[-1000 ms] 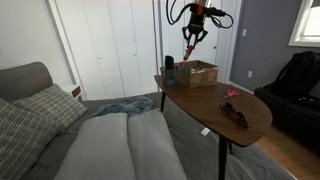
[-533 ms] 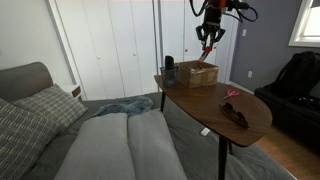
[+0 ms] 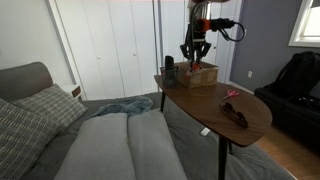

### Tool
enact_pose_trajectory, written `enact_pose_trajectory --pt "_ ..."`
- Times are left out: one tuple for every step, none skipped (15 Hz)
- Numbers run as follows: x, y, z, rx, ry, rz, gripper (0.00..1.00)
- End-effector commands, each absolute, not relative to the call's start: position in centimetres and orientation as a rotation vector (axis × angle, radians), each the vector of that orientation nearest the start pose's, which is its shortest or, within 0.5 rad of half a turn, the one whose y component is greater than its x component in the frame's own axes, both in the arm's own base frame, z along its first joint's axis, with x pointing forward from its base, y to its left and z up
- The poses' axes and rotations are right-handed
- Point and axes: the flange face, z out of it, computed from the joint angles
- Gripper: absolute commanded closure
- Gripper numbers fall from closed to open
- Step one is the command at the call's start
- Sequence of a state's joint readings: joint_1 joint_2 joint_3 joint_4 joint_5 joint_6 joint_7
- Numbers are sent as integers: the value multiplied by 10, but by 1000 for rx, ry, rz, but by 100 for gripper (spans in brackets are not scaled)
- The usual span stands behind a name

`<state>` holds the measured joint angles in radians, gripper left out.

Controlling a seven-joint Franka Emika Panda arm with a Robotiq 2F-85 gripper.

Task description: Pick up the orange glue stick from the box and put it on the table

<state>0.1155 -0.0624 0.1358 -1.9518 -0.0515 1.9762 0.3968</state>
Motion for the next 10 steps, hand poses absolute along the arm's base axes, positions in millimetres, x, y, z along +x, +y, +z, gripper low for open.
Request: enact_pose_trajectory --pt "491 160 468 -3156 255 -321 93" --pt "483 158 455 -3150 294 -351 93" --pt "476 157 445 -3150 328 -382 93" --pt "470 148 439 -3129 414 -406 93" --pt "466 141 433 -3112 483 -411 93" --pt "487 156 434 -3132 375 -331 70" --pt "481 149 428 -3126 416 -340 70" --pt "481 146 429 -3121 431 -379 93" --pt "484 144 430 -3121 444 -423 93" --pt "487 143 430 -3122 440 -435 93"
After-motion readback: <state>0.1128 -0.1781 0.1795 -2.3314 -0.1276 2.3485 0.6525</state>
